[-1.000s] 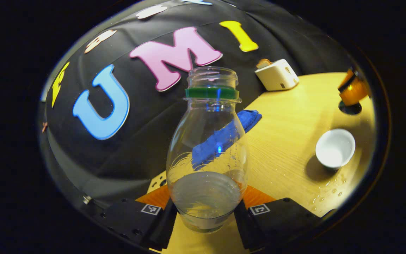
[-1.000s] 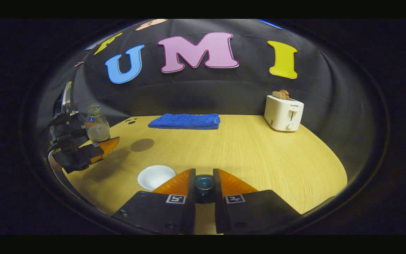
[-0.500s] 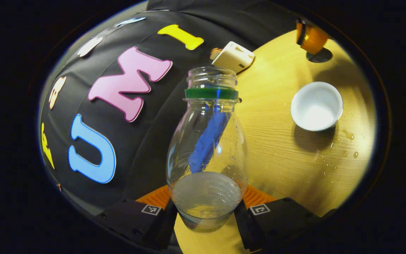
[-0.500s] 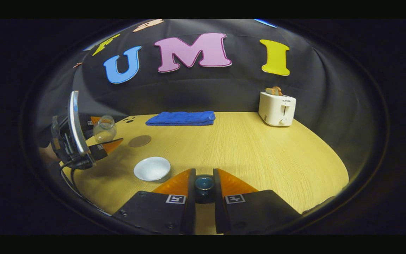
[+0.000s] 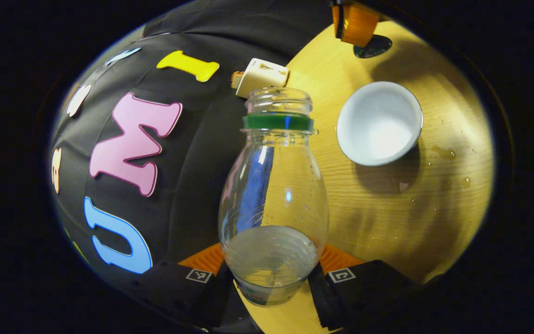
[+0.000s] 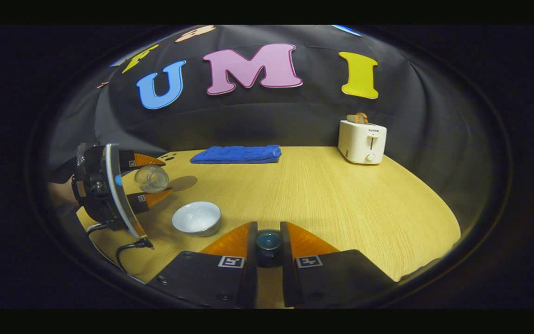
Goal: Open the teacup lid with one hand, grasp the water bottle and pour water into the teacup with the other hand; after pouring, place the water bottle on the coaster and then close the teacup lid.
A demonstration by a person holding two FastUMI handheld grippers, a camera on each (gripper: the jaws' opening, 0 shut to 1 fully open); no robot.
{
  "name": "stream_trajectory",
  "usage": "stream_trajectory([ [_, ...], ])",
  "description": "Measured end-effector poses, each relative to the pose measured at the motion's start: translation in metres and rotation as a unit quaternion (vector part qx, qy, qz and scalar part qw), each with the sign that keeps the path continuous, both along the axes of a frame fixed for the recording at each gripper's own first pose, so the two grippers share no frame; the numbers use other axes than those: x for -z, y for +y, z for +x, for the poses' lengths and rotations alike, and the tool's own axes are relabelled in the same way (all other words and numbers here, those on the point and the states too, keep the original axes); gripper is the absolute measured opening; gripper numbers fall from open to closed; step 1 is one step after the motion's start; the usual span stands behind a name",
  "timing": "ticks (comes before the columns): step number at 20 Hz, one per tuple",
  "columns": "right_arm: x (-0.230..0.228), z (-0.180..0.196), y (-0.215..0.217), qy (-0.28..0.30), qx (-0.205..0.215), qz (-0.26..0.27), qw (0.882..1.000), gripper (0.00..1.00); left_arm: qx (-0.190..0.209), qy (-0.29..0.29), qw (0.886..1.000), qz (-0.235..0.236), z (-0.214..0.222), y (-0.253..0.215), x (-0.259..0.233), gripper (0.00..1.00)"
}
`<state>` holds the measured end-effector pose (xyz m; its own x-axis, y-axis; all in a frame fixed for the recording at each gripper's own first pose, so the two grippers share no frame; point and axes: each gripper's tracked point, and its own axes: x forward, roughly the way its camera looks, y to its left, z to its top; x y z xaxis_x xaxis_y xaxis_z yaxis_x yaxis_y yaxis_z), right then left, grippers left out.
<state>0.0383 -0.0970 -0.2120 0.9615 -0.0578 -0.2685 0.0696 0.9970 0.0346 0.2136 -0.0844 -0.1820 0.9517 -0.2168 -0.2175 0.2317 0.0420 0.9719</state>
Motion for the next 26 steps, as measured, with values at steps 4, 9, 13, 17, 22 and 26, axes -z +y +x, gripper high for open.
stream_trajectory([
  [4,0.009,-0.005,0.002,0.009,0.0,0.003,1.0,0.26,0.005,0.0,0.999,0.039,0.005,-0.001,0.004,0.76],
  [9,0.018,-0.005,0.01,0.016,-0.008,0.001,1.0,0.21,0.016,0.009,0.996,0.09,0.013,-0.001,0.009,0.75],
  [13,0.017,-0.003,0.013,0.014,-0.013,-0.001,1.0,0.26,0.024,0.004,0.992,0.124,0.016,-0.002,0.008,0.76],
  [17,0.017,-0.001,0.013,0.014,-0.016,-0.003,1.0,0.26,0.035,0.001,0.987,0.159,0.017,-0.004,0.007,0.76],
  [22,0.019,-0.003,0.011,0.015,-0.015,-0.005,1.0,0.21,0.038,-0.006,0.982,0.186,0.019,-0.005,0.001,0.76],
  [26,0.019,-0.002,0.013,0.017,-0.021,-0.01,1.0,0.26,0.042,-0.013,0.977,0.21,0.022,-0.005,-0.001,0.76],
])
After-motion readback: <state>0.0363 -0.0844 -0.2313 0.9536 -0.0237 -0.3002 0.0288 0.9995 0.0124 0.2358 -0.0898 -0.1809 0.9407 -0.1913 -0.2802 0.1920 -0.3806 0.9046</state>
